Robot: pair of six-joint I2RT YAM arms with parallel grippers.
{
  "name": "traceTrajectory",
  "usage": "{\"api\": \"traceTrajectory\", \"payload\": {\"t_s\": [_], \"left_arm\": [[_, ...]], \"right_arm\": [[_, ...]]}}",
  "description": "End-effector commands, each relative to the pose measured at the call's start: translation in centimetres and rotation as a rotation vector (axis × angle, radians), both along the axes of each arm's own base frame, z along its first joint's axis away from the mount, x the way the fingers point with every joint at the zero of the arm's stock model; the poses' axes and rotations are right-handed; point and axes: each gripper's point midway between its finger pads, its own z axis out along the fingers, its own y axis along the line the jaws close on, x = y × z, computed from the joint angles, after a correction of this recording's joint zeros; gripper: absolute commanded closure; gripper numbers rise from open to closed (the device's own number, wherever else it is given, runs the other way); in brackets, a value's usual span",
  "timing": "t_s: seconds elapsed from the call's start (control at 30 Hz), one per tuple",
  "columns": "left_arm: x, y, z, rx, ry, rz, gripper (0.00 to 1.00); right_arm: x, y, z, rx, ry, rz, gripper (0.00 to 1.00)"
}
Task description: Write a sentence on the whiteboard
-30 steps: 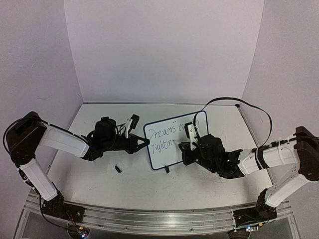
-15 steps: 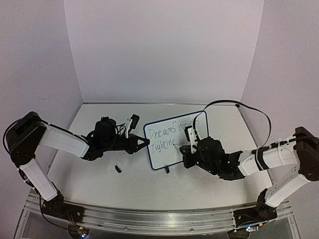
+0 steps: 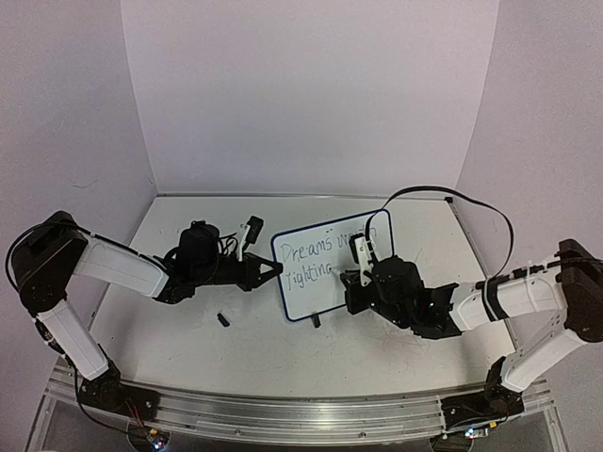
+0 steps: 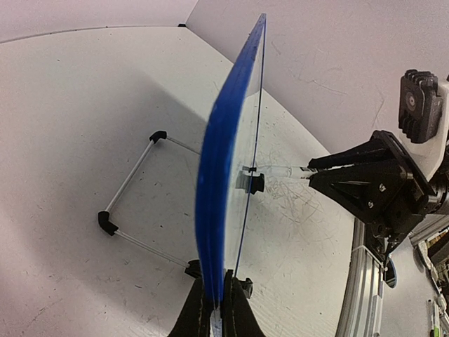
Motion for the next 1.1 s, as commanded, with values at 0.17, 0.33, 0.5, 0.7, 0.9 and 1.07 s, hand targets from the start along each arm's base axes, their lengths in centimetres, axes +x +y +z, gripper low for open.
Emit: {"api": "traceTrajectory", "payload": {"t_s": [0.17,0.33,0.5,0.7,0.9,1.07], "left_arm": [[0.4,0.4,1.3,0.003,-0.058,0.019,1.00],[0.4,0.4,1.2,0.004,-0.056,0.019,1.00],[0.4,0.4,1.3,0.003,-0.059,0.018,1.00],[0.4,0.4,1.2,0.005,-0.059,0.019,1.00],[0.5,0.4,1.3,0.004,-0.061,0.019,1.00],[0.5,0.4,1.4,0.002,-0.061,0.020,1.00]], "right_arm": [[1.5,0.0,2.9,0.041,-0.065,-0.052,1.00],[1.5,0.2,3.3,0.046,-0.072,-0.050,1.00],[1.3,0.1,2.4,0.035,-0.052,-0.040,1.00],[0.3,-0.4,0.5,0.022,0.006,-0.026,1.00],[-0.5,-0.7,-0.9,0.009,0.046,-0.016,1.00],[-1.2,-0.8,-1.9,-0.003,0.071,-0.004,1.00]]}}
